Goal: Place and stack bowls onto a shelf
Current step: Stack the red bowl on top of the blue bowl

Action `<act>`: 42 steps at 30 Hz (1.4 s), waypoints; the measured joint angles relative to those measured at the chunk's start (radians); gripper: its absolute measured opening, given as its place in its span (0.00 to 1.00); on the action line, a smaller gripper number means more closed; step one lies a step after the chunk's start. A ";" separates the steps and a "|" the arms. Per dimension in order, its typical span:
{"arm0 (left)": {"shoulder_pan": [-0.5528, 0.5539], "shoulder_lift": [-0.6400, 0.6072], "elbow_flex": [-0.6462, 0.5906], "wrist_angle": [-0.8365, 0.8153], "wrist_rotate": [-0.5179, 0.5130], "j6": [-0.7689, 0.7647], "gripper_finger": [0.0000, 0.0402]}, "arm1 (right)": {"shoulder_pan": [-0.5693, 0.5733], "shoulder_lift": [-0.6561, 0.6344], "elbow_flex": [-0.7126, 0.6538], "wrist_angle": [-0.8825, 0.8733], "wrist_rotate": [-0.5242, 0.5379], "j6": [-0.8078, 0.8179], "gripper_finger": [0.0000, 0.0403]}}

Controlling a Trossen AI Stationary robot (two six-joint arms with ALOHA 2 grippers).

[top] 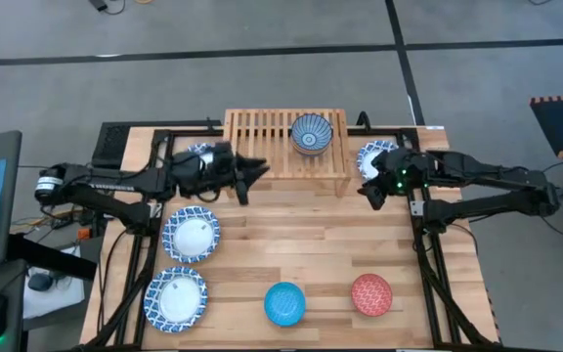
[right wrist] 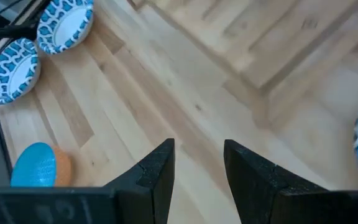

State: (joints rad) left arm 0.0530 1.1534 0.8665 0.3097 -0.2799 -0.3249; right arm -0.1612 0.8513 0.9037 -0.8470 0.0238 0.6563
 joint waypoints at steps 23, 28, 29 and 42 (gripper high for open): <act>-0.321 -0.170 -0.300 0.041 -0.077 -0.081 0.26 | 0.515 0.323 -0.010 0.084 0.139 0.729 0.41; -0.338 -0.035 -0.300 0.116 0.020 -0.124 0.26 | 0.632 0.410 -0.010 0.047 0.130 0.905 0.41; -0.342 -0.014 -0.300 0.132 0.044 -0.133 0.26 | 0.654 0.426 -0.010 0.039 0.118 0.929 0.41; -0.392 0.077 -0.300 0.155 0.101 -0.103 0.30 | 0.861 0.541 -0.010 -0.017 -0.074 1.060 0.41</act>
State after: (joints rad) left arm -0.3386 1.2304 0.5663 0.4651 -0.1784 -0.4281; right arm 0.7001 1.3918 0.8940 -0.8637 -0.0498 1.7166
